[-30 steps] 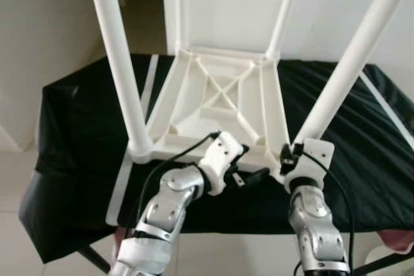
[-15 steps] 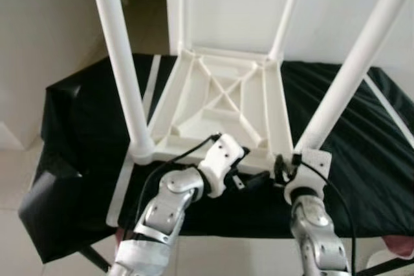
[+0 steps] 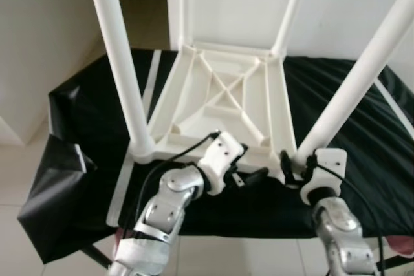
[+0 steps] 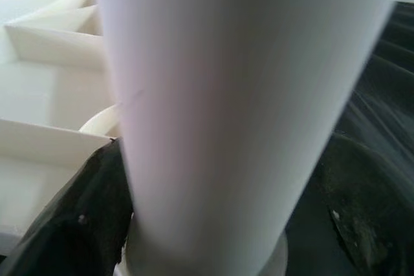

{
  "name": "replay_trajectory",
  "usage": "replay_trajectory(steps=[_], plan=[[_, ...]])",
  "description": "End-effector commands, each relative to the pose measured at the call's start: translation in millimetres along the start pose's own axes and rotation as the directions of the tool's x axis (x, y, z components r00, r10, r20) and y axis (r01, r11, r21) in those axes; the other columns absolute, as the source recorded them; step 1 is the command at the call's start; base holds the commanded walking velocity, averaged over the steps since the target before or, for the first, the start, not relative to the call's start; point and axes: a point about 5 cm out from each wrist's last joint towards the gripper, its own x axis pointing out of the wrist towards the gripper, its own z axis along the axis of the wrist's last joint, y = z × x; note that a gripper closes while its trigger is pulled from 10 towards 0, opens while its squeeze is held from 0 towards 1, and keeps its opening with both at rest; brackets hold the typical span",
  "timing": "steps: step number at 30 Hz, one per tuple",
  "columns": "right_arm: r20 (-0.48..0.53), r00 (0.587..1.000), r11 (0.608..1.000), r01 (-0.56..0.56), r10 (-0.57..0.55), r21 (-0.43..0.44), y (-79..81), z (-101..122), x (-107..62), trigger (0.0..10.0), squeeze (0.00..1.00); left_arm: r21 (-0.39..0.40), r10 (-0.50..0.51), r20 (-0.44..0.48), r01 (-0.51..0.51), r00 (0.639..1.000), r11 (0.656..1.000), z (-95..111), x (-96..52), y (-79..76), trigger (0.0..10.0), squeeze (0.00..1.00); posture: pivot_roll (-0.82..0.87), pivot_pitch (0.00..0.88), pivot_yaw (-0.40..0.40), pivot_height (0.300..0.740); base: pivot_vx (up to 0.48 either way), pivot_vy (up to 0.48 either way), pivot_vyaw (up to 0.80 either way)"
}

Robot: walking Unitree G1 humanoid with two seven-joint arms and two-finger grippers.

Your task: Building children table

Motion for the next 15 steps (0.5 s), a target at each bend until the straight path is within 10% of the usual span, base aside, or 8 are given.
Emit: replay_trajectory(steps=[1,5,6,15], plan=[[0.016,0.999,0.999,-0.042,0.042,-0.006,-11.4,4,3.1,10.0,1.00,-0.013,0.016,-0.004,-0.016,1.000,1.000,-1,0.1,-0.7,10.0,0.00,0.02,0.000,-0.040,0.740,0.000,0.000,0.00],[0.017,0.985,0.984,-0.172,0.172,-0.037,-17.6,9,7.4,10.0,1.00,-0.011,0.014,-0.006,-0.014,1.000,1.000,-1,0.0,-0.5,10.0,0.00,0.02,0.000,-0.034,0.740,0.000,0.000,0.00],[0.012,0.965,0.964,-0.260,0.261,-0.060,-17.3,12,9.8,10.0,0.00,-0.007,0.012,-0.007,-0.012,1.000,1.000,-1,0.4,-0.3,10.0,0.00,0.02,0.000,-0.031,0.740,0.000,0.000,0.00],[-0.053,0.892,0.879,-0.451,0.449,-0.153,-13.7,12,16.9,10.0,0.00,0.000,0.023,0.001,-0.023,1.000,1.000,3,1.9,4.8,10.0,0.00,0.02,0.000,-0.034,0.740,0.000,0.000,0.00]])
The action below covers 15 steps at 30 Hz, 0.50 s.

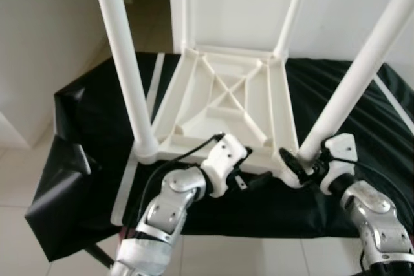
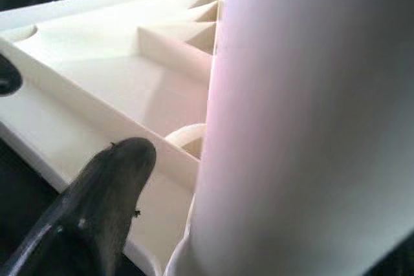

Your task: Building children table

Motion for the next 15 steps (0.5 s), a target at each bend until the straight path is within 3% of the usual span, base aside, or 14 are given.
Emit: replay_trajectory(steps=[1,3,4,15], plan=[[-0.050,0.997,0.998,-0.060,0.058,-0.036,-0.4,-6.1,3.0,4.7,0.00,-0.004,0.028,-0.003,-0.028,1.000,1.000,1.3,1.4,3.8,10.0,0.00,0.03,0.000,-0.033,0.740,0.000,0.000,0.00],[-0.050,0.997,0.998,-0.060,0.058,-0.036,-0.4,-6.1,3.0,4.7,0.00,-0.004,0.028,-0.003,-0.028,1.000,1.000,1.3,1.4,3.8,10.0,0.00,0.03,0.000,-0.033,0.740,0.000,0.000,0.00],[-0.079,0.993,0.996,-0.086,0.084,-0.023,-3.0,-11.3,1.9,0.0,0.00,0.002,0.031,-0.003,-0.031,1.000,1.000,1.6,0.9,4.6,10.0,0.00,0.03,0.000,-0.035,0.740,0.000,0.000,0.00],[-0.067,0.994,0.996,-0.090,0.091,0.016,-8.6,-14.2,-1.5,0.0,0.00,0.010,0.029,-0.002,-0.029,1.000,1.000,2.7,1.3,6.3,10.0,0.00,0.04,0.000,-0.034,0.740,0.000,0.000,0.00]])
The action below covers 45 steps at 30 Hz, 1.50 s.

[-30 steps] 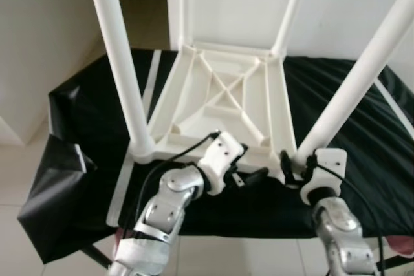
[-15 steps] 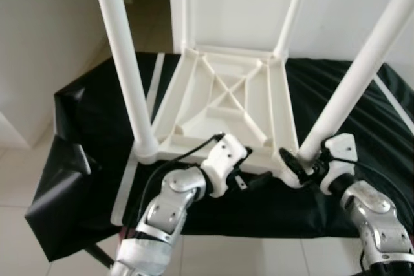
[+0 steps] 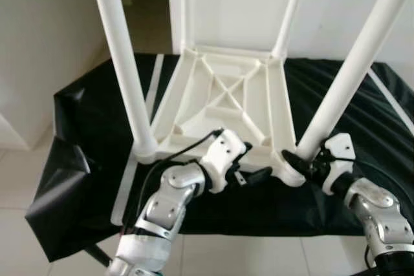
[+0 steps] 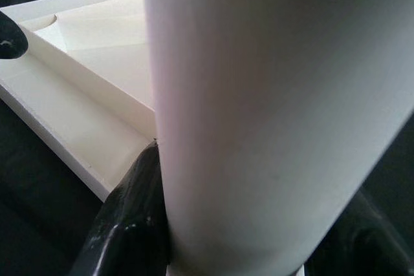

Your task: Building children table

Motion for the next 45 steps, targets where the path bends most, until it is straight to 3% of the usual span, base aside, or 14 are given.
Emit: replay_trajectory(steps=[1,2,3,4,5,22,25,26,27,29,31,35,44,45], plan=[[-0.041,0.999,1.000,-0.009,0.008,-0.009,0.8,-6,-1.8,0.0,0.00,0.001,0.029,-0.009,-0.029,1.000,1.000,-1,1.7,2.8,10.0,0.00,0.04,0.000,-0.034,0.740,0.000,0.000,0.00],[-0.036,0.999,1.000,0.007,-0.007,0.005,0.0,-6,-2.5,0.9,0.00,0.004,0.029,-0.007,-0.029,1.000,1.000,0,2.1,3.6,10.0,0.00,0.04,0.000,-0.037,0.740,0.000,0.000,0.00],[-0.031,0.999,1.000,0.023,-0.022,0.019,-0.5,-6,-3.1,6.5,0.00,0.005,0.029,-0.006,-0.029,1.000,1.000,1,2.3,3.9,10.0,0.00,0.04,0.000,-0.039,0.740,0.000,0.000,0.00],[-0.031,0.999,1.000,0.023,-0.022,0.019,-0.5,-6,-3.1,6.5,0.00,0.005,0.029,-0.006,-0.029,1.000,1.000,1,2.3,3.9,10.0,0.00,0.04,0.000,-0.039,0.740,0.000,0.000,0.00],[-0.042,0.998,0.998,0.057,-0.056,0.026,-0.3,-8,-2.7,10.0,0.00,0.009,0.027,-0.010,-0.027,1.000,1.000,0,2.5,2.3,10.0,0.00,0.04,0.000,-0.042,0.740,0.000,0.000,0.00],[-0.051,0.901,0.885,0.434,-0.432,0.167,13.5,-11,8.1,10.0,0.00,0.016,0.015,-0.019,-0.014,1.000,1.000,-2,-0.1,-1.4,10.0,0.00,0.05,0.000,-0.041,0.740,0.000,0.000,0.00],[-0.088,0.863,0.838,0.505,-0.498,0.208,18.9,-12,9.7,10.0,0.00,0.017,0.013,-0.021,-0.013,1.000,1.000,-2,-0.6,-2.1,10.0,0.00,0.05,0.000,-0.045,0.740,0.000,0.000,0.00],[-0.109,0.788,0.750,0.611,-0.605,0.255,32.4,-9,19.1,10.0,0.00,0.014,0.010,-0.018,-0.010,1.000,1.000,-2,-0.2,-3.9,10.0,0.00,0.06,0.000,-0.051,0.740,0.000,0.000,0.00],[-0.121,0.754,0.708,0.651,-0.646,0.272,37.1,-7,22.4,10.0,0.00,0.014,0.009,-0.017,-0.009,1.000,1.000,-2,0.0,-4.6,10.0,0.00,0.06,0.000,-0.051,0.740,0.000,0.000,0.00],[-0.121,0.754,0.708,0.651,-0.646,0.272,37.1,-7,22.4,10.0,0.00,0.014,0.009,-0.017,-0.009,1.000,1.000,-2,0.0,-4.6,10.0,0.00,0.06,0.000,-0.051,0.740,0.000,0.000,0.00],[-0.155,0.688,0.628,0.716,-0.709,0.305,45.0,-6,27.7,10.0,0.00,0.019,0.012,-0.018,-0.012,1.000,1.000,-2,-0.3,-4.9,10.0,0.00,0.07,0.000,-0.067,0.740,0.000,0.000,0.00],[-0.193,0.645,0.563,0.750,-0.740,0.346,51.7,-6,31.8,10.0,0.00,0.013,0.028,-0.013,-0.028,1.000,1.000,-2,-1.8,-3.2,10.0,0.00,0.09,0.000,-0.074,0.740,0.000,0.000,0.00],[-0.200,0.634,0.547,0.757,-0.747,0.358,47.9,-6,31.2,10.0,0.00,0.010,0.028,-0.014,-0.028,1.000,1.000,-2,-2.5,-5.1,10.0,0.00,0.09,0.000,-0.075,0.740,0.000,0.000,0.00],[-0.163,0.659,0.578,0.732,-0.734,0.361,49.6,0,33.1,10.0,0.00,0.013,0.027,-0.019,-0.027,0.999,1.000,-3,-2.9,-5.2,10.0,0.00,0.08,0.000,-0.075,0.740,0.000,0.000,0.00]])
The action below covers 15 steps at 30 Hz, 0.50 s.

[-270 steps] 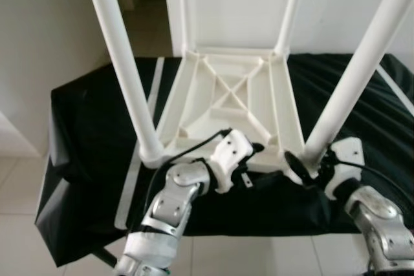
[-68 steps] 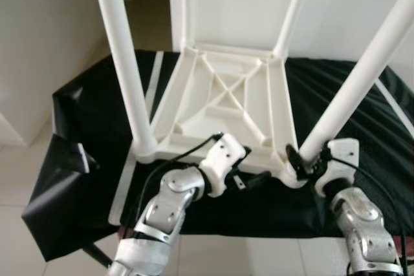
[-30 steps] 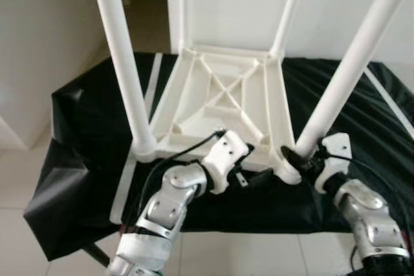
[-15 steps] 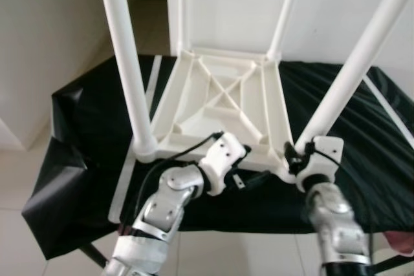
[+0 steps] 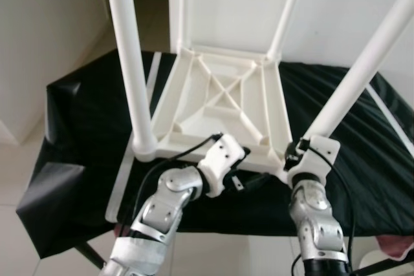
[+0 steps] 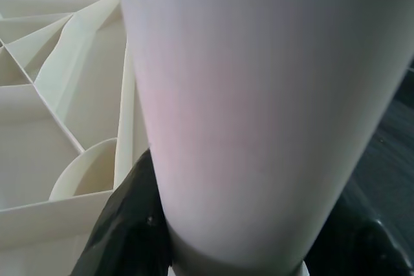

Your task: Building children table

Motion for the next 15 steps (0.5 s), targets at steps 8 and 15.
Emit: replay_trajectory(steps=[8,15], plan=[[0.025,0.992,0.989,-0.129,0.127,0.073,17.9,4,-7.4,10.0,1.00,0.011,0.030,-0.007,-0.030,1.000,0.999,0,2.4,-2.9,10.0,0.00,0.08,0.000,-0.075,0.740,0.000,0.000,0.00],[0.104,0.964,0.969,-0.240,0.246,-0.065,-7.8,19,-1.1,10.0,1.00,0.017,0.015,-0.001,-0.015,1.000,1.000,1,4.0,-3.6,10.0,0.00,0.06,0.000,-0.062,0.740,0.000,0.000,0.00]])
